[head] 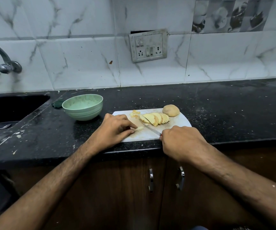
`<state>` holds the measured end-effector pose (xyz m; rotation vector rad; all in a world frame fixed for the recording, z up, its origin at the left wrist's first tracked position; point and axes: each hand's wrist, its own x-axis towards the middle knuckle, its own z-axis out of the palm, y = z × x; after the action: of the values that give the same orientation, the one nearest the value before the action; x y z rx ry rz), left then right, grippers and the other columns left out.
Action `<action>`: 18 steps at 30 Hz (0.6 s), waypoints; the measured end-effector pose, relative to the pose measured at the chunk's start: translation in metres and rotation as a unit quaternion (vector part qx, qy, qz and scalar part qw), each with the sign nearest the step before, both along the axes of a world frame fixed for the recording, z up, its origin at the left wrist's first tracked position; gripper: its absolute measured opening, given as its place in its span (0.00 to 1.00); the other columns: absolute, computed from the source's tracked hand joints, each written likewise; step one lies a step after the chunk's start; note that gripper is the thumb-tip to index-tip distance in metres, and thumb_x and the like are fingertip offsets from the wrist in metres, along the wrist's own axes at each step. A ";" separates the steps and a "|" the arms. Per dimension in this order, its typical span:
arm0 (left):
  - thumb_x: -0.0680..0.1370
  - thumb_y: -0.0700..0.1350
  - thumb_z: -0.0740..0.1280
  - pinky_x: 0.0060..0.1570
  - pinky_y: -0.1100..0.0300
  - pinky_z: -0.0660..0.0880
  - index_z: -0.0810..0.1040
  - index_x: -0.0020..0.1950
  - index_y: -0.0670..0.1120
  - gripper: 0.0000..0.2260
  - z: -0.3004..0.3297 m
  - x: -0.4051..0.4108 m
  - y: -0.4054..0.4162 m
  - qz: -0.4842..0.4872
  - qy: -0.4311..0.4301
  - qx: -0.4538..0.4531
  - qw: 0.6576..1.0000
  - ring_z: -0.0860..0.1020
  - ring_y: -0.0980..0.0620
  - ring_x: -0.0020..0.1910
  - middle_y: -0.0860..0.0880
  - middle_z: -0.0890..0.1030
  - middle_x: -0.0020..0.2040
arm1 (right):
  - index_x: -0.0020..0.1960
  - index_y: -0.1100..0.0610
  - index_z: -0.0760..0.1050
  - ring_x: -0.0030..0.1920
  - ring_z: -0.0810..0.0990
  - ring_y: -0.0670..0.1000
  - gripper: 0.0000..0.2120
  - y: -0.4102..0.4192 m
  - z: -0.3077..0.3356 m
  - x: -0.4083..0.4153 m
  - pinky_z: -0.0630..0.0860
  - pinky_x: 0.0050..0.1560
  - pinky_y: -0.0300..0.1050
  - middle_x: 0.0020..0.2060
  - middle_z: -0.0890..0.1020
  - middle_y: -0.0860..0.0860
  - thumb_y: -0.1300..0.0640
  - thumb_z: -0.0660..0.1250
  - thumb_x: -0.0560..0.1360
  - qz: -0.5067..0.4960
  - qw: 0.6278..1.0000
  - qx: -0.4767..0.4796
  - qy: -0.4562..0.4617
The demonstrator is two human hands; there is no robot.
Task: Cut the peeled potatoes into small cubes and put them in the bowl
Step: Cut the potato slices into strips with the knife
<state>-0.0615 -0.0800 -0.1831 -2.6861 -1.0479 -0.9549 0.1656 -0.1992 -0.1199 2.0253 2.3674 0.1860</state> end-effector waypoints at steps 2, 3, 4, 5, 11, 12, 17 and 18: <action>0.77 0.51 0.74 0.47 0.55 0.60 0.85 0.51 0.57 0.04 0.001 -0.001 -0.002 -0.006 -0.015 -0.004 1.000 0.77 0.64 0.43 0.58 0.81 0.43 | 0.57 0.55 0.73 0.54 0.78 0.57 0.13 0.001 0.003 0.003 0.64 0.45 0.48 0.56 0.79 0.54 0.50 0.53 0.83 -0.008 1.000 -0.003 0.025; 0.77 0.52 0.73 0.47 0.55 0.61 0.85 0.51 0.57 0.04 0.001 -0.002 -0.002 -0.010 -0.022 -0.008 1.000 0.78 0.64 0.43 0.58 0.82 0.43 | 0.56 0.55 0.73 0.55 0.77 0.57 0.14 0.001 0.005 0.003 0.64 0.45 0.48 0.57 0.78 0.55 0.49 0.52 0.84 -0.011 0.999 -0.012 0.041; 0.76 0.52 0.73 0.47 0.55 0.62 0.86 0.50 0.57 0.04 0.001 -0.002 -0.002 -0.016 -0.029 -0.012 0.999 0.78 0.64 0.43 0.58 0.82 0.43 | 0.54 0.54 0.72 0.53 0.77 0.57 0.14 0.001 0.007 0.003 0.64 0.46 0.48 0.57 0.78 0.55 0.48 0.51 0.84 -0.010 0.998 -0.018 0.052; 0.76 0.51 0.73 0.46 0.54 0.64 0.86 0.50 0.57 0.04 0.001 -0.002 -0.002 -0.020 -0.035 -0.017 0.999 0.77 0.65 0.42 0.59 0.82 0.43 | 0.52 0.53 0.71 0.51 0.75 0.57 0.14 0.000 0.009 0.003 0.64 0.46 0.48 0.57 0.78 0.55 0.47 0.50 0.84 -0.007 0.998 -0.021 0.058; 0.74 0.47 0.72 0.45 0.48 0.74 0.87 0.50 0.56 0.07 0.000 -0.003 -0.002 -0.028 -0.041 -0.039 0.998 0.78 0.62 0.40 0.59 0.81 0.42 | 0.49 0.52 0.68 0.46 0.71 0.55 0.08 -0.002 0.010 -0.009 0.66 0.46 0.48 0.56 0.78 0.55 0.50 0.54 0.82 -0.005 0.997 -0.048 0.061; 0.74 0.47 0.72 0.45 0.47 0.75 0.87 0.50 0.56 0.07 0.001 -0.003 -0.001 -0.030 -0.040 -0.040 0.998 0.79 0.61 0.41 0.59 0.81 0.43 | 0.49 0.52 0.67 0.45 0.71 0.54 0.06 -0.002 0.008 -0.012 0.67 0.46 0.48 0.56 0.78 0.55 0.51 0.55 0.82 -0.007 0.997 -0.050 0.058; 0.74 0.47 0.72 0.45 0.47 0.75 0.87 0.49 0.56 0.07 0.001 -0.003 -0.001 -0.030 -0.041 -0.037 0.998 0.79 0.61 0.42 0.58 0.82 0.43 | 0.58 0.55 0.72 0.45 0.69 0.54 0.12 -0.002 0.004 -0.016 0.67 0.45 0.48 0.55 0.78 0.54 0.51 0.55 0.82 -0.006 0.999 -0.040 0.015; 0.74 0.47 0.73 0.45 0.48 0.75 0.87 0.49 0.56 0.06 0.001 -0.003 -0.002 -0.029 -0.042 -0.035 0.998 0.80 0.61 0.42 0.59 0.82 0.43 | 0.58 0.55 0.72 0.45 0.70 0.54 0.12 -0.002 0.005 -0.014 0.67 0.45 0.48 0.55 0.78 0.54 0.51 0.55 0.82 -0.006 0.999 -0.029 0.011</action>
<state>-0.0649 -0.0821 -0.1820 -2.7680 -1.0430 -1.0698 0.1514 -0.2010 -0.1147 2.0256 2.3442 0.0922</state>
